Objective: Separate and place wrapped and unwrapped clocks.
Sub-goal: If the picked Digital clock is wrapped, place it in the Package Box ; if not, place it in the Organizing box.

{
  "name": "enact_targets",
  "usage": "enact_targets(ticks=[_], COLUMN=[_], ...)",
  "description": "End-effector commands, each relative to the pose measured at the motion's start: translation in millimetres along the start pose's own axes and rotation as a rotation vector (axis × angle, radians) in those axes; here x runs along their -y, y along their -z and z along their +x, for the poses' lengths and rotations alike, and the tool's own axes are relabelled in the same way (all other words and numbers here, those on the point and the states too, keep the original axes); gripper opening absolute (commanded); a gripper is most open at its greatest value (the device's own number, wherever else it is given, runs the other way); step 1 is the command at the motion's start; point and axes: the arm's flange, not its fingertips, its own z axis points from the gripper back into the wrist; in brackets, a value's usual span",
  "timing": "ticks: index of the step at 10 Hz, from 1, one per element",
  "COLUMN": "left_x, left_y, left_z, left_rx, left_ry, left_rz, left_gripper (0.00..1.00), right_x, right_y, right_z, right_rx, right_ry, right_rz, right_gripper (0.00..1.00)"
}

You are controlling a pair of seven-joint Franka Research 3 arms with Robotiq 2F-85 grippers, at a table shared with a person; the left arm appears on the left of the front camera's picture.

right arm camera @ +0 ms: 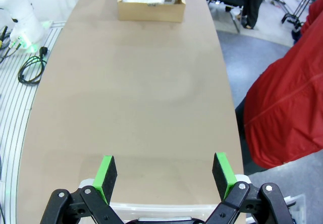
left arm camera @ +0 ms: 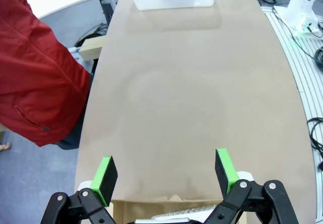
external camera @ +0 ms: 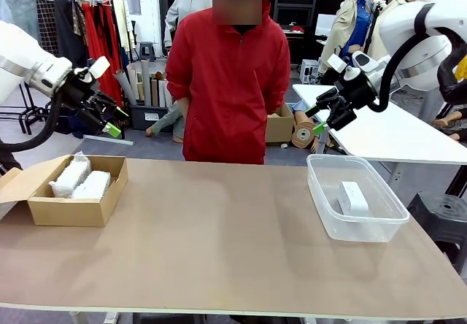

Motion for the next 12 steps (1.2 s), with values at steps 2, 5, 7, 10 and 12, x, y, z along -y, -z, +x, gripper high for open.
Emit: enact_targets(ticks=[2,5,7,10,12], left_x=[0.3,0.3,0.3,0.3,0.3], left_y=[-0.2,-0.2,-0.2,-0.2,-0.2], left_z=[-0.2,-0.2,-0.2,-0.2,-0.2], left_rx=[0.001,0.001,0.001,0.001,0.001], left_ry=[-0.001,-0.001,-0.001,-0.001,-0.001], left_rz=[-0.001,-0.001,-0.001,-0.001,-0.001], left_gripper=[1.00,1.00,1.00,1.00,1.00], right_x=[0.4,0.4,0.4,0.4,0.4], right_y=[-0.1,-0.1,-0.1,-0.1,-0.1], right_z=[1.0,1.0,1.0,1.0,1.0], right_rx=[0.005,0.005,0.005,0.005,0.005], right_ry=[-0.014,-0.014,-0.014,-0.014,-0.014], right_rz=[-0.002,-0.002,-0.002,-0.002,-0.002], right_gripper=[1.00,1.00,1.00,1.00,1.00])
